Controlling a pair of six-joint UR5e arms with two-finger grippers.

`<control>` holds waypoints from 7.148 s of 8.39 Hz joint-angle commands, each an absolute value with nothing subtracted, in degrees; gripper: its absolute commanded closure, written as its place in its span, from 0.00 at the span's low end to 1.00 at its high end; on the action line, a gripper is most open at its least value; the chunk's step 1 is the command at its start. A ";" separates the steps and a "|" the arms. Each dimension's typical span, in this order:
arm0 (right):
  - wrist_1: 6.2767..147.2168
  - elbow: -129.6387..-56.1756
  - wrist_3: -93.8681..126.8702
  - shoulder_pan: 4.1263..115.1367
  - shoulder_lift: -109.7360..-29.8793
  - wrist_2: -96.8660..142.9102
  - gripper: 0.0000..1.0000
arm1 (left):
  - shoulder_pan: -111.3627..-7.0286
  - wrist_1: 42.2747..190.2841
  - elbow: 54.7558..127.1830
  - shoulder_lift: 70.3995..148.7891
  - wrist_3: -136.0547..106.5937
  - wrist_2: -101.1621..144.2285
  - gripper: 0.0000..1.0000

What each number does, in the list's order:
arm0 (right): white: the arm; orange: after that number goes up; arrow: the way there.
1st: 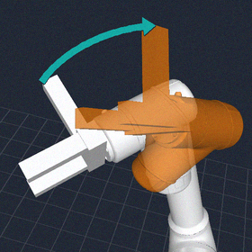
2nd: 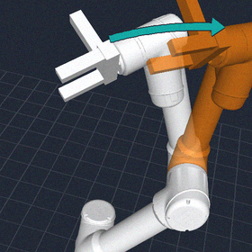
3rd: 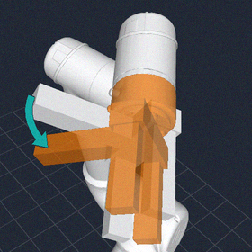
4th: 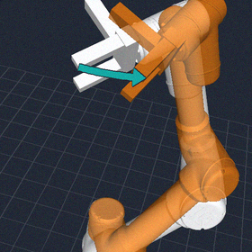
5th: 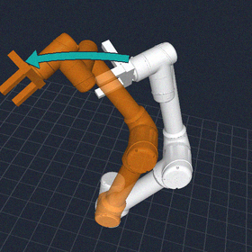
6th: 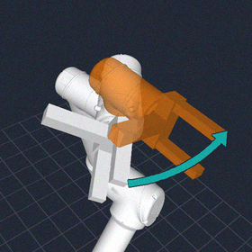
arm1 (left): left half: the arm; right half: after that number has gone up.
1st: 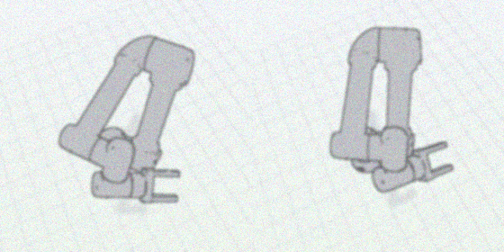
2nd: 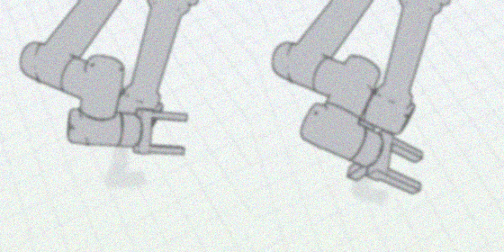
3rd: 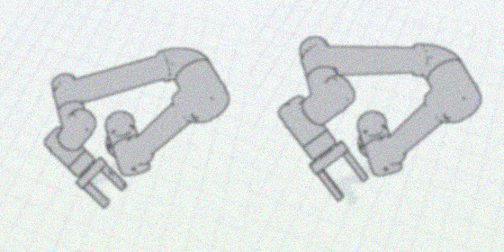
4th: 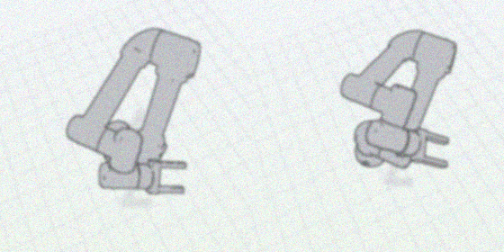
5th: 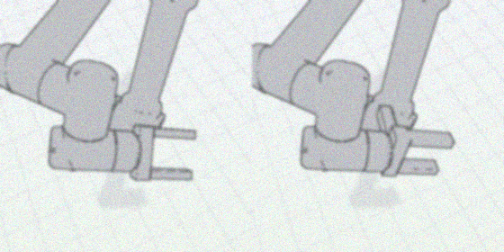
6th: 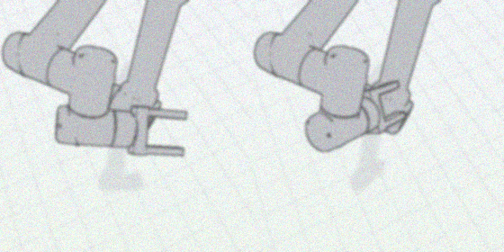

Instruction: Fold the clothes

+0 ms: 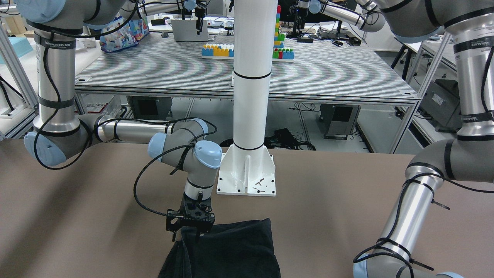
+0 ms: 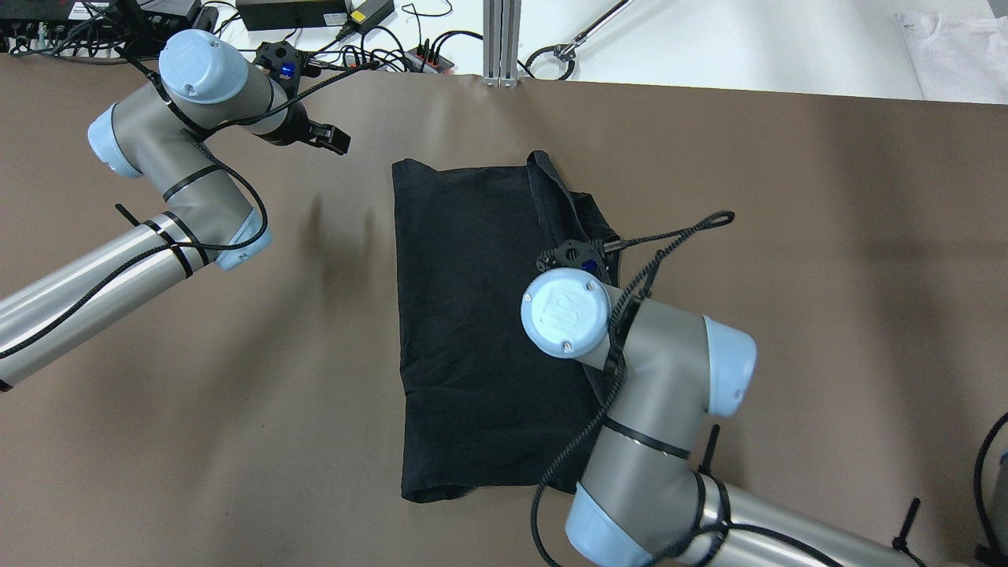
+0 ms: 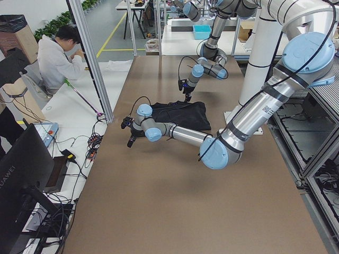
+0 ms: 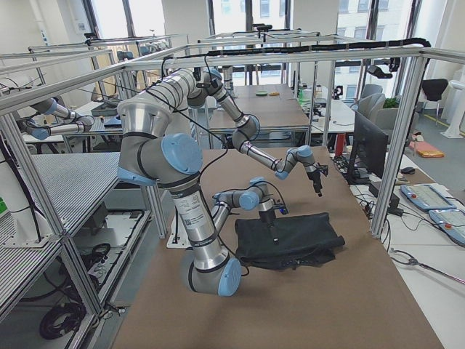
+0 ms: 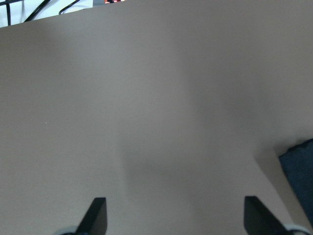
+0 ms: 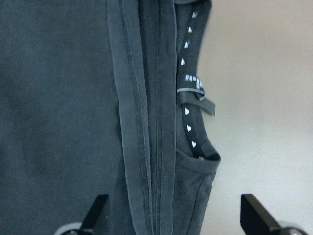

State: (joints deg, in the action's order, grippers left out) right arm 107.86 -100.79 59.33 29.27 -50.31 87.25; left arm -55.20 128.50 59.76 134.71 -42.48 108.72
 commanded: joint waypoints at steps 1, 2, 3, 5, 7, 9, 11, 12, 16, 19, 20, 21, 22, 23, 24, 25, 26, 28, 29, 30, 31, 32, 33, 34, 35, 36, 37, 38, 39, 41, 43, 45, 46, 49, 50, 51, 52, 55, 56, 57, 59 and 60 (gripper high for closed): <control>97.37 -80.68 57.30 35.58 -41.15 89.56 0.06 | -55.20 128.50 59.85 134.74 -42.54 108.72 0.00; 90.68 -72.85 54.61 38.21 -38.96 91.04 0.06 | -55.20 128.50 59.85 134.74 -42.54 108.72 0.00; 88.09 -69.12 50.66 40.76 -38.24 92.71 0.06 | -55.20 128.50 59.85 134.74 -42.54 108.72 0.00; 83.96 -65.15 49.66 42.10 -37.10 93.25 0.06 | -55.20 128.50 60.55 134.56 -42.63 108.81 0.00; 82.71 -58.74 50.36 42.10 -32.36 93.52 0.06 | -55.20 128.50 60.47 134.56 -42.54 108.81 0.00; 76.57 -53.63 49.93 43.23 -32.43 93.43 0.06 | -55.20 128.50 60.47 134.56 -42.54 108.81 0.00; 76.55 -52.65 46.17 46.91 -32.78 93.52 0.06 | -55.20 128.50 60.38 134.56 -42.54 108.81 0.00; 76.55 -52.47 43.79 48.50 -33.74 93.52 0.06 | -55.20 128.41 60.38 134.56 -42.54 108.81 0.00; 80.13 -63.50 43.67 46.78 -35.68 99.21 0.06 | -55.20 128.32 60.21 134.65 -42.36 108.81 0.00; 89.44 -72.83 54.38 37.47 -35.68 99.23 0.06 | -55.20 128.32 60.21 134.65 -42.36 108.81 0.00; 94.69 -77.04 54.93 35.09 -36.47 99.05 0.06 | -55.11 128.32 60.21 134.65 -42.36 108.81 0.00; 100.14 -81.69 54.93 31.85 -37.95 98.62 0.06 | -55.11 128.32 60.12 134.65 -42.36 108.81 0.00; 101.06 -84.52 54.84 29.90 -40.93 97.05 0.07 | -55.11 128.32 60.20 134.65 -42.36 108.81 0.00; 101.07 -86.46 53.97 29.80 -44.09 95.99 0.07 | -55.11 128.32 60.21 134.65 -42.36 108.81 0.00; 100.90 -87.96 52.49 29.79 -47.43 95.80 0.07 | -55.11 128.32 60.29 134.56 -42.36 108.81 0.00; 100.90 -90.24 49.34 29.88 -49.64 95.80 0.07 | -55.11 128.41 60.29 134.47 -42.36 108.81 0.00; 100.90 -92.09 46.70 29.97 -51.57 95.71 0.08 | -55.19 128.41 60.29 134.47 -42.36 108.81 0.00; 100.90 -92.37 45.97 29.79 -51.33 94.75 0.13 | -55.20 128.41 60.29 134.47 -42.36 108.81 0.00; 100.90 -92.72 45.97 29.79 -51.59 94.75 0.16 | -55.20 128.41 60.29 134.39 -42.36 108.81 0.00; 100.90 -92.72 45.97 29.79 -51.68 94.75 0.24 | -55.20 128.41 60.29 134.38 -42.36 108.81 0.00; 100.90 -92.72 45.97 29.79 -51.77 94.75 0.34 | -55.20 128.41 60.38 134.38 -42.36 108.81 0.00; 100.90 -92.72 45.97 29.45 -51.85 94.66 0.36 | -55.20 128.41 60.29 134.47 -42.36 108.81 0.00; 100.99 -92.72 46.05 28.66 -51.68 94.66 0.34 | -55.20 128.41 60.29 134.47 -42.36 108.81 0.00; 100.99 -92.72 46.05 28.65 -50.90 94.75 0.33 | -55.11 128.41 60.29 134.47 -42.36 108.81 0.00; 100.99 -92.72 46.14 28.39 -50.80 94.75 0.33 | -54.93 128.41 60.29 134.47 -42.36 108.81 0.00; 100.99 -92.72 46.14 28.21 -50.80 94.75 0.36 | -54.93 128.41 60.29 134.47 -42.36 108.81 0.00; 101.07 -92.72 46.14 28.21 -50.80 94.75 0.51 | -54.93 128.41 60.29 134.47 -42.36 108.81 0.00; 100.99 -92.81 46.14 28.30 -50.89 94.75 0.69 | -54.84 128.41 60.29 134.47 -42.36 108.81 0.00; 100.99 -92.90 46.14 28.30 -50.98 94.75 0.82 | -54.84 128.41 60.29 134.47 -42.36 108.81 0.00; 101.07 -95.00 45.97 28.56 -51.59 94.83 0.93 | -54.84 128.41 60.29 134.47 -42.36 108.81 0.00; 101.16 -95.10 45.97 28.65 -51.59 94.83 1.00 | -54.84 128.41 60.29 134.47 -42.36 108.81 0.00; 101.16 -95.18 45.97 28.83 -52.55 94.75 1.00 | -54.84 128.41 60.29 134.47 -42.36 108.81 0.00; 101.16 -95.71 45.97 28.92 -54.12 94.66 1.00 | -54.84 128.41 60.29 134.47 -42.36 108.81 0.00; 100.90 -102.56 45.97 28.83 -62.04 94.57 0.92 | -54.84 128.41 60.29 134.47 -42.36 108.81 0.00; 100.90 -102.48 46.31 28.48 -61.96 93.61 0.22 | -54.84 128.41 60.29 134.47 -42.36 108.81 0.00; 100.90 -102.39 47.01 28.39 -61.27 92.73 0.06 | -54.84 128.41 60.38 134.47 -42.36 108.81 0.00; 100.90 -102.13 47.02 28.82 -61.00 92.81 0.06 | -54.84 128.41 60.38 134.39 -42.36 108.81 0.00; 100.90 -97.94 45.97 32.60 -56.54 92.90 0.06 | -54.84 128.41 60.38 134.47 -42.36 108.81 0.00; 100.81 -91.91 46.05 33.30 -51.90 92.90 0.06 | -54.84 128.41 60.29 134.47 -42.36 108.81 0.00; 100.29 -88.19 46.14 33.48 -49.25 92.99 0.06 | -54.84 128.41 60.29 134.47 -42.36 108.81 0.00; 95.65 -84.83 45.79 33.49 -49.31 92.99 0.06 | -54.76 128.41 60.29 134.56 -42.36 108.81 0.00; 95.28 -83.60 44.66 33.49 -49.22 93.08 0.06 | -54.76 128.41 60.21 134.56 -42.36 108.81 0.00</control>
